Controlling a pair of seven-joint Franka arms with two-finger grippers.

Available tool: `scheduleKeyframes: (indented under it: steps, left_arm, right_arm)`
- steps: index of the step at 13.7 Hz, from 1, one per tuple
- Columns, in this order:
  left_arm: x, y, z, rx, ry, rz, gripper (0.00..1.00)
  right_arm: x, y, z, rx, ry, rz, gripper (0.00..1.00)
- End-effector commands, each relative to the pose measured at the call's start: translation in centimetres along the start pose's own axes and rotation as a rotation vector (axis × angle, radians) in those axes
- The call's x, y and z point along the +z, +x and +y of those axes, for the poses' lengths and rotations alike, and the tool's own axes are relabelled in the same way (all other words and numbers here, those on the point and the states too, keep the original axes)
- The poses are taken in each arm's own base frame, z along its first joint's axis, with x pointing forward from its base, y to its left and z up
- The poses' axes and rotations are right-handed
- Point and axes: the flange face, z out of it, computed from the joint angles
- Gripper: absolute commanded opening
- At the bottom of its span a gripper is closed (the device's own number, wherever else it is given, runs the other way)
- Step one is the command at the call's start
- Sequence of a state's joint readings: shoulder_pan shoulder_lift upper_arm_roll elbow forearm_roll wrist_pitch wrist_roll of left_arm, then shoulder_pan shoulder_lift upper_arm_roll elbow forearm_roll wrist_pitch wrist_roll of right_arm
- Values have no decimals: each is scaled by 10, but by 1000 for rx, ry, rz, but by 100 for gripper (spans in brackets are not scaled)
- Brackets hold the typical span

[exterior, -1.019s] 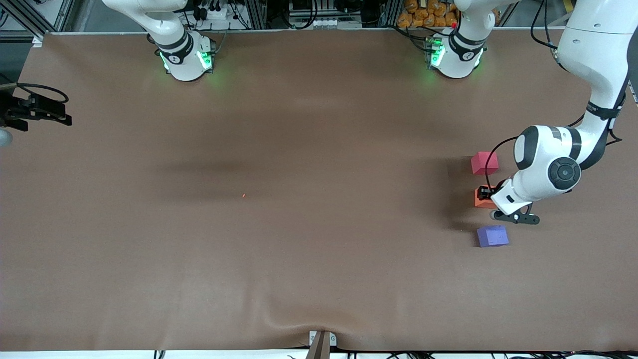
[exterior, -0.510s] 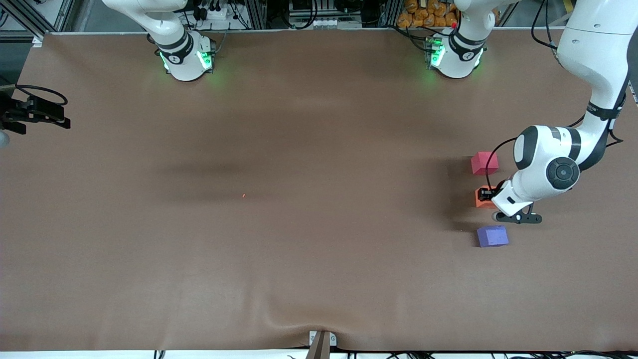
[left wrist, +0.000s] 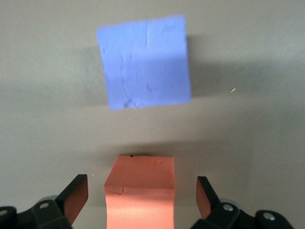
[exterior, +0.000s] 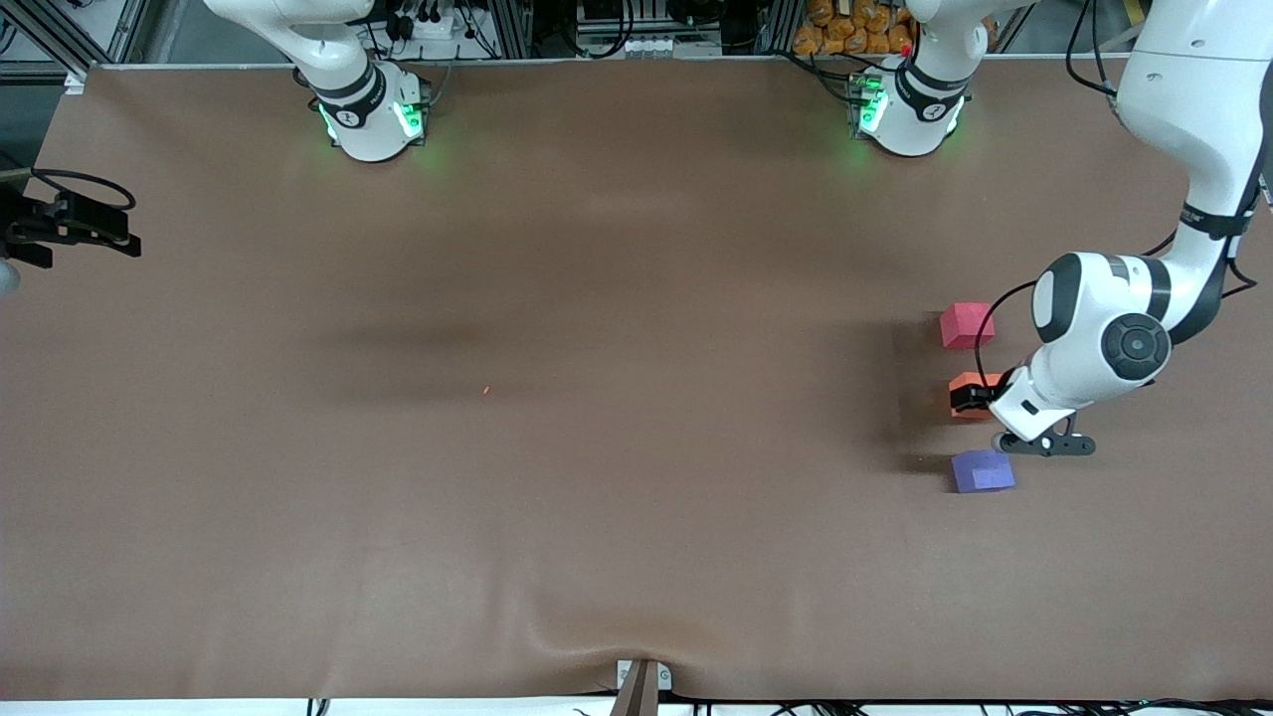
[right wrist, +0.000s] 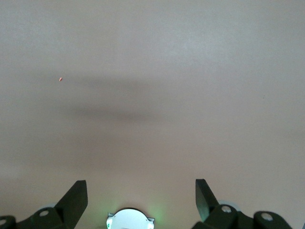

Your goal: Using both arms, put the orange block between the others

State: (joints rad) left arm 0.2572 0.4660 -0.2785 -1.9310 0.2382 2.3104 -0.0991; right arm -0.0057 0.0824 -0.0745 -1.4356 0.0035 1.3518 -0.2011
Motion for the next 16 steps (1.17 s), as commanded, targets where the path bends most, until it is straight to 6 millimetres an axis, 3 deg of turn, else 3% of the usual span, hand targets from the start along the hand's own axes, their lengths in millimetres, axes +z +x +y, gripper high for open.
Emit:
scheduleKeyframes:
  steps: [1,4,6,9,13,16]
  left_arm:
    - [-88,14,10,-3,49,-8,100]
    - [-203,20,28,3,61,-14,100]
    - [-262,19,28,4,56,2,100]
    - [-349,-21,45,-17,27,69,100]
    - [-409,-73,58,-26,-12,79,100]
    - [-408,-90,79,-15,-50,61,100]
  right_arm:
    - [-4,-2,-3,-1,-6,2,100]
    - [-6,-2,-5,-6,-6,9,100]
    - [-7,-3,-5,-6,-7,10,100]
    - [-11,-3,-6,-7,-9,22,100]
    - [-10,-4,-6,-7,-9,21,100]
    - [-10,-4,-6,-7,-8,18,100]
